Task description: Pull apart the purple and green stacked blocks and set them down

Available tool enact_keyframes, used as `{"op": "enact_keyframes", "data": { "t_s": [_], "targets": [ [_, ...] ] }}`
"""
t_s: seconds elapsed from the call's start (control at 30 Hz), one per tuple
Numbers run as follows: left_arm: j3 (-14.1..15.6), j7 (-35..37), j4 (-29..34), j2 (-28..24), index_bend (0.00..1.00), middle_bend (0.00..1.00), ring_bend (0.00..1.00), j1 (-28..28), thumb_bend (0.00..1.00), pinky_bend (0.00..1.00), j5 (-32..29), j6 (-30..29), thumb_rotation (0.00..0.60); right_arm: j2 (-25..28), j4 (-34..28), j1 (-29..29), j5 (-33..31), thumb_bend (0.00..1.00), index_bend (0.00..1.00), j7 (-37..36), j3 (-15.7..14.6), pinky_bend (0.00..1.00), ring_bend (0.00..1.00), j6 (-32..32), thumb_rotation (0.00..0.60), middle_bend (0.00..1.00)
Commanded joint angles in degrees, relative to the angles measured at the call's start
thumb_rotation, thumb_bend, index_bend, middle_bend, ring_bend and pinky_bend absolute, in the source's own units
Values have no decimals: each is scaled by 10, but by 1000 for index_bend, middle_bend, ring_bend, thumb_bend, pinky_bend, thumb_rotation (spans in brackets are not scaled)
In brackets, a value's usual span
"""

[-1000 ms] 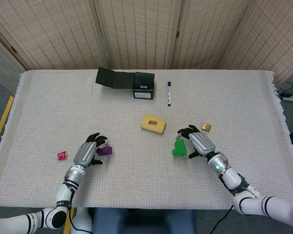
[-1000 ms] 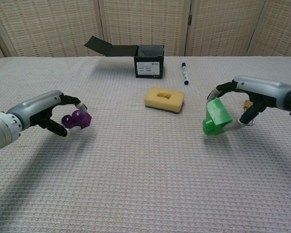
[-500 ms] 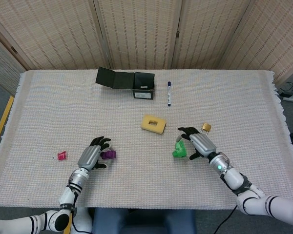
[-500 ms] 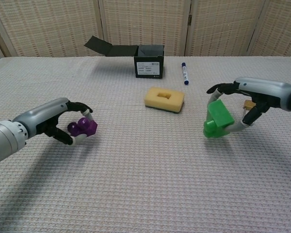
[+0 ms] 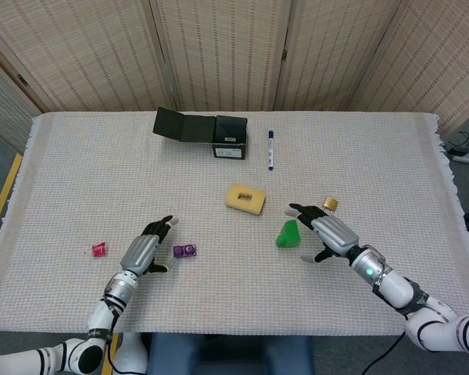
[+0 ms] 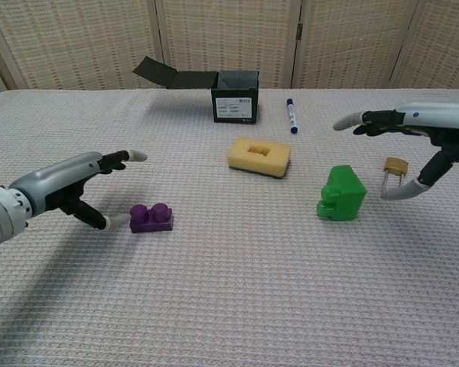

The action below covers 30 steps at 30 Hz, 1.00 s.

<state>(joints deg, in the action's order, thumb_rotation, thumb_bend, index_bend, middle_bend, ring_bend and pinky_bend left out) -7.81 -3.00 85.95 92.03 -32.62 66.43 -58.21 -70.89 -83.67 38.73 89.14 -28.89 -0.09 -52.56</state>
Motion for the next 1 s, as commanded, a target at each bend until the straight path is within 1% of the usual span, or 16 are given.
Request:
{"op": "enact_keyframes", "data": {
  "t_s": [0.03, 0.13, 0.17, 0.23, 0.3, 0.33, 0.4, 0.5, 0.6, 0.7, 0.77, 0.83, 0.93, 1.0],
  "targets": [
    [5, 11, 27, -40, 36, 0, 0, 10, 386, 0, 35, -19, 600, 47, -32, -27, 12, 267, 0, 108, -3, 0, 0, -50, 600, 0],
    [17, 32, 54, -93, 35, 0, 0, 15, 386, 0, 68, -17, 600, 74, -76, -62, -22, 267, 0, 232, 1, 0, 0, -87, 600, 0],
    [23, 34, 62, -117, 34, 0, 0, 20, 386, 0, 82, -21, 600, 81, -101, -80, -42, 266, 0, 286, 3, 0, 0, -108, 600, 0],
    [34, 25, 75, -156, 32, 0, 0, 30, 385, 0, 103, -36, 600, 80, -136, -113, -72, 266, 0, 367, 7, 0, 0, -155, 600, 0],
    [39, 10, 74, -177, 33, 0, 0, 46, 386, 0, 127, -74, 600, 71, -156, -140, -93, 267, 0, 423, 9, 0, 0, -196, 600, 0],
    [41, 7, 66, -184, 37, 0, 0, 59, 386, 0, 143, -106, 600, 63, -163, -156, -102, 267, 0, 454, 10, 0, 0, -222, 600, 0],
    [49, 2, 54, -195, 43, 0, 0, 78, 385, 0, 158, -139, 600, 49, -167, -178, -111, 267, 0, 483, 12, 0, 0, -259, 600, 0],
    [65, -31, 49, -220, 43, 0, 0, 106, 385, 0, 161, -167, 600, 38, -168, -209, -113, 266, 0, 505, 11, 0, 0, -304, 600, 0],
    [79, -72, 52, -230, 38, 0, 0, 137, 383, 0, 160, -199, 600, 25, -157, -239, -106, 266, 0, 514, 7, 0, 0, -347, 600, 0],
    [81, -77, 20, -211, 26, 0, 0, 172, 382, 0, 180, -266, 600, 6, -129, -267, -106, 266, 0, 505, -1, 0, 0, -369, 600, 0],
    [77, -62, -2, -195, 31, 0, 0, 192, 381, 0, 167, -286, 600, -4, -109, -278, -111, 267, 0, 482, -1, 0, 0, -369, 600, 0],
    [79, -72, 4, -208, 26, 0, 0, 194, 380, 0, 155, -269, 600, -5, -95, -279, -118, 267, 0, 467, 1, 0, 0, -354, 600, 0],
    [67, -62, 14, -218, 21, 0, 0, 197, 379, 0, 150, -275, 600, -2, -91, -280, -112, 267, 0, 454, 4, 0, 0, -345, 600, 0],
    [67, -63, 18, -221, 21, 0, 0, 198, 379, 0, 149, -270, 600, 0, -93, -282, -102, 267, 0, 447, 1, 0, 0, -342, 600, 0]
  ]
}}
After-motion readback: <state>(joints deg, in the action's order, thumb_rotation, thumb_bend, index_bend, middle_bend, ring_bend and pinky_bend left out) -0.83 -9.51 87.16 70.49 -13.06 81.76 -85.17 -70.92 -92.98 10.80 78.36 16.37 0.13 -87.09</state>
